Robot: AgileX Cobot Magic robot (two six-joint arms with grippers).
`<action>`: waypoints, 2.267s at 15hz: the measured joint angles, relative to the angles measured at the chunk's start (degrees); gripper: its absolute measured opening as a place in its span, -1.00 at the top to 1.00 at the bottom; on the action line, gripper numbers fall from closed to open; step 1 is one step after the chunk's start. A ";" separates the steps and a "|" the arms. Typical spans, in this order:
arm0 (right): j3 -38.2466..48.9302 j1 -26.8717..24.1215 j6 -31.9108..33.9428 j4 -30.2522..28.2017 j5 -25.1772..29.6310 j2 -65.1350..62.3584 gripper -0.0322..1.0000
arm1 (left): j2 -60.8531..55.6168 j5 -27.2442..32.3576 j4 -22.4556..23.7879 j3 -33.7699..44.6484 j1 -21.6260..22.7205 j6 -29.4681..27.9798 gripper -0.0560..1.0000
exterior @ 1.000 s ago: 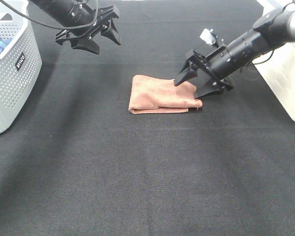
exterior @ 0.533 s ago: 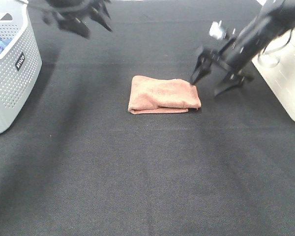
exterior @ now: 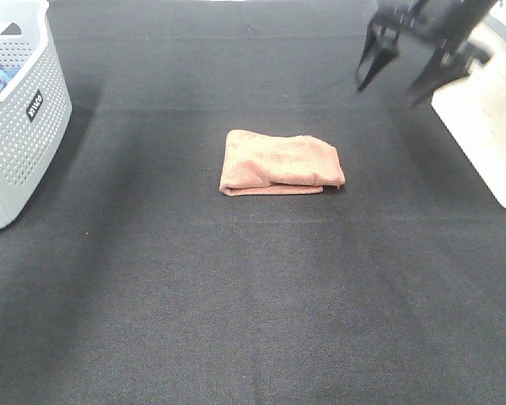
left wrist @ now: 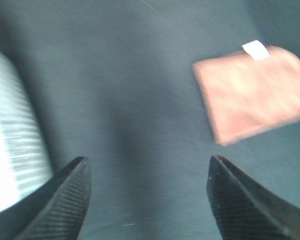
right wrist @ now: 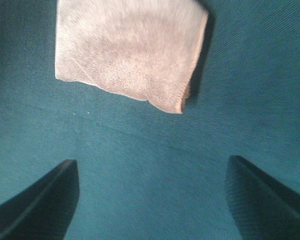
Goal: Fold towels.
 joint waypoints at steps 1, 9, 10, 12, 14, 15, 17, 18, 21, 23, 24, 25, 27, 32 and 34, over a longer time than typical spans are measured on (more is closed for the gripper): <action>1.15 1.60 1.03 -2.98 0.00 -3.04 -0.53 | -3.15 0.06 0.57 2.23 0.00 -0.74 -0.32; 31.05 5.73 8.25 -13.29 0.52 -37.13 -0.53 | -41.14 -3.90 0.80 51.74 0.00 -3.61 -0.32; 35.92 5.73 8.25 -13.29 0.06 -41.14 -0.53 | -45.72 -4.70 0.80 56.84 0.00 -3.61 -0.32; 45.95 5.73 8.19 -13.69 -0.63 -50.99 -0.53 | -55.86 -4.81 0.80 68.24 0.00 -1.60 -0.32; 55.58 5.73 7.51 -13.87 -0.63 -60.85 -0.53 | -66.29 -4.70 0.80 77.18 0.00 0.00 -0.32; 59.24 5.73 6.93 -13.87 -0.63 -65.60 -0.53 | -71.96 -4.70 0.80 80.44 0.00 0.74 -0.32; 64.80 5.73 5.73 -13.92 -0.57 -75.52 -0.53 | -81.47 -4.58 0.74 85.31 0.00 1.72 -0.32; 66.81 5.73 5.33 -13.92 -0.52 -79.98 -0.53 | -86.17 -4.58 0.46 86.69 0.00 2.75 -0.32; 71.68 5.73 2.81 -13.75 -2.64 -94.19 -0.53 | -96.09 -6.19 -2.92 88.64 0.00 6.93 -0.32; 72.94 5.73 0.17 -11.34 -5.04 -99.06 -0.53 | -97.17 -7.85 -4.07 89.84 0.00 8.25 -0.32; 73.63 5.73 -1.09 -9.40 -6.36 -100.84 -0.53 | -97.17 -8.25 -4.18 90.01 0.00 8.42 -0.32; 74.14 5.73 -2.23 -7.96 -6.76 -101.47 -0.53 | -97.17 -8.48 -4.24 90.07 0.00 8.42 -0.32; 74.14 5.73 -2.46 -7.51 -7.28 -101.53 -0.53 | -97.17 -8.48 -4.30 90.07 0.00 8.65 -0.32; 74.14 5.73 -2.64 -7.45 -7.39 -101.53 -0.53 | -97.17 -8.48 -7.73 90.07 0.00 13.01 -0.32; 74.14 5.73 -2.64 -7.45 -7.39 -101.53 -0.53 | -97.17 -8.48 -8.42 90.07 0.00 13.58 -0.32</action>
